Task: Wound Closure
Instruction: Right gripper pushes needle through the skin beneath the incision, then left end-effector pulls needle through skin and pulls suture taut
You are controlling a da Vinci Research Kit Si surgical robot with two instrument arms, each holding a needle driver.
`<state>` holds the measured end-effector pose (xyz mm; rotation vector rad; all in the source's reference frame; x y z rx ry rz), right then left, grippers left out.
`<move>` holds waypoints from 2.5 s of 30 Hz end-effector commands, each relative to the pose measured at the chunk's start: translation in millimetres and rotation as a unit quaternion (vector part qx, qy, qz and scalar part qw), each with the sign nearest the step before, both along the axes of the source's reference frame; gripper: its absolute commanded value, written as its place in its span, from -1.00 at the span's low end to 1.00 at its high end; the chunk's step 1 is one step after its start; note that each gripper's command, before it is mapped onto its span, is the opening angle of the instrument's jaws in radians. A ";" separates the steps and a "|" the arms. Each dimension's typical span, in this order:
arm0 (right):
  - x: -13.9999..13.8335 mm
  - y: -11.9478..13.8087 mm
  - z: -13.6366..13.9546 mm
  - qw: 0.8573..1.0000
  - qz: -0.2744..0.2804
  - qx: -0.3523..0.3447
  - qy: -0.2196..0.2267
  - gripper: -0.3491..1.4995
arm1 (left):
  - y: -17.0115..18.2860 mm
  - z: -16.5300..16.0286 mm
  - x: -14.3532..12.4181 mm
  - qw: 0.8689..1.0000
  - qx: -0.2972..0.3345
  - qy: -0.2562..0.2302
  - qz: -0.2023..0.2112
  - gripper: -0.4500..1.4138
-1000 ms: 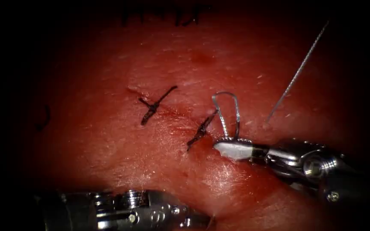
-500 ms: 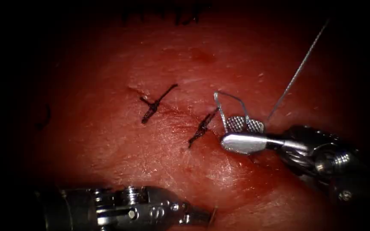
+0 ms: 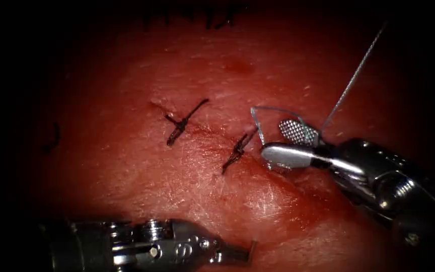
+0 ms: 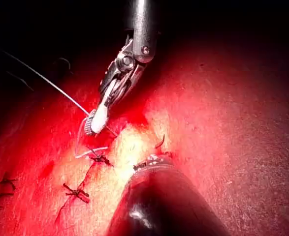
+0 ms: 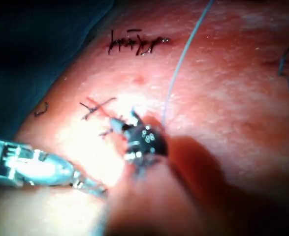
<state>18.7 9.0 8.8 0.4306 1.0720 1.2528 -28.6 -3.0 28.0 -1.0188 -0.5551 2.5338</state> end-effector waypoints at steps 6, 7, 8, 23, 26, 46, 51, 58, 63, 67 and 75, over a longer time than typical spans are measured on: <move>-0.4 -1.2 1.1 0.999 -0.010 0.018 -0.048 -1.00 | -0.2 0.5 -0.6 1.000 0.000 0.000 0.000 -0.96; -0.2 -1.4 1.2 0.998 -0.014 0.026 -0.047 -1.00 | -0.2 0.5 -0.6 1.000 0.000 0.000 0.000 -0.98; 0.0 -1.6 1.3 0.998 -0.015 0.030 -0.047 -1.00 | -0.2 0.5 -0.6 1.000 0.000 0.000 0.000 -0.98; 2.5 -4.2 0.2 0.992 -0.070 0.104 -0.020 -1.00 | -0.1 0.5 -0.7 1.000 0.000 0.000 0.000 -0.98; 2.5 -4.6 -0.1 0.989 -0.076 0.122 -0.015 -1.00 | 0.0 0.5 -0.7 1.000 0.002 -0.001 0.001 -0.98; -6.3 1.2 -1.4 0.997 -0.076 0.015 0.002 0.78 | 1.0 -1.9 1.6 0.997 -0.059 -0.052 0.024 -0.73; -7.3 0.7 -1.5 0.997 -0.077 0.008 0.009 0.75 | 1.0 -2.3 1.5 0.990 -0.104 -0.088 0.039 -0.42; -7.6 -0.8 -0.5 0.997 -0.078 -0.001 0.011 0.71 | 1.0 -3.0 0.3 0.986 -0.108 -0.120 0.032 -0.01; -7.6 -1.5 0.7 0.997 -0.078 -0.008 0.010 0.71 | 1.8 -4.2 -0.9 0.984 -0.103 -0.144 0.016 -0.03; -7.6 -1.7 1.3 0.997 -0.078 -0.011 0.010 0.69 | 2.2 -4.5 -1.8 0.982 -0.096 -0.164 0.013 -0.10; -7.6 -1.9 1.5 0.997 -0.079 -0.013 0.010 0.65 | 2.9 -3.6 -3.2 0.978 -0.095 -0.187 0.015 -0.39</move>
